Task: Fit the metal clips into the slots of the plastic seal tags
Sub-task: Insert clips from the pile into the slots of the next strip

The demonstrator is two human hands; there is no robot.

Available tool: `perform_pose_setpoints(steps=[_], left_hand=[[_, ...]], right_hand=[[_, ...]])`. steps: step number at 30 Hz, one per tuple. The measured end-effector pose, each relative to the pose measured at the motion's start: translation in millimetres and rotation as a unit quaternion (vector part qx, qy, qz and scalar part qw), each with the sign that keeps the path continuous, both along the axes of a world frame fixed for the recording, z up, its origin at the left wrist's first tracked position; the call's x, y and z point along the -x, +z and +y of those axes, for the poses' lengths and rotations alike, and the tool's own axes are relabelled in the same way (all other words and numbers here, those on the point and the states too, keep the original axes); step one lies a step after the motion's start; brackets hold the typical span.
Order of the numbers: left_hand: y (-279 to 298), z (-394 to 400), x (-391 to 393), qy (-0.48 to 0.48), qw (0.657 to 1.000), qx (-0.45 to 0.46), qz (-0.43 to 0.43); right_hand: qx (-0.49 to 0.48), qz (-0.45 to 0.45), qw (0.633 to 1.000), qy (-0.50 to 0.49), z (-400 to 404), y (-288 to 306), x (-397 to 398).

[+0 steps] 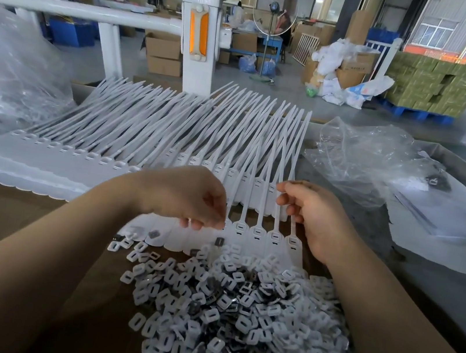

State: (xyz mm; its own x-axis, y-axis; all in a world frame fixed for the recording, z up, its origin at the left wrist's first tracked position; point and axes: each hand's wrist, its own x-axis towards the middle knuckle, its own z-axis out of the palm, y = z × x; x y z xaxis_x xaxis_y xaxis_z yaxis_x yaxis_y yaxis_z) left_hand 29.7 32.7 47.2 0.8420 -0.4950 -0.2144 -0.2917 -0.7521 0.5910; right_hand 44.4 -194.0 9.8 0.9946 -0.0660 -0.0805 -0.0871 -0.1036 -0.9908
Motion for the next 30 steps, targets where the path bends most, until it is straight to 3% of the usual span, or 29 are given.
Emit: perform_pose_setpoints(steps=[6,10,15,25,30], left_hand=[[-7.1,-22.7,8.3,-0.087,0.992,0.008,0.093],[-2.7,-24.3,13.3,-0.126,0.987,0.008,0.101],[-12.2,-38.3,15.2,-0.044,0.993,0.107,-0.031],[-13.0,-63.2,33.4,-0.146,0.987,0.071,-0.007],[-15.3,-66.5,36.2,-0.124,0.986,0.069,-0.088]], right_hand=[[0.054,-0.012,0.998,0.015,-0.4,0.9,3.0],[0.076,-0.026,0.997,0.024,2.2,-0.8,2.1],[0.08,-0.024,0.996,0.017,2.6,-2.2,1.2],[0.073,-0.017,0.997,0.025,0.8,-3.3,1.8],[0.063,-0.02,0.997,0.027,1.2,-4.7,0.6]])
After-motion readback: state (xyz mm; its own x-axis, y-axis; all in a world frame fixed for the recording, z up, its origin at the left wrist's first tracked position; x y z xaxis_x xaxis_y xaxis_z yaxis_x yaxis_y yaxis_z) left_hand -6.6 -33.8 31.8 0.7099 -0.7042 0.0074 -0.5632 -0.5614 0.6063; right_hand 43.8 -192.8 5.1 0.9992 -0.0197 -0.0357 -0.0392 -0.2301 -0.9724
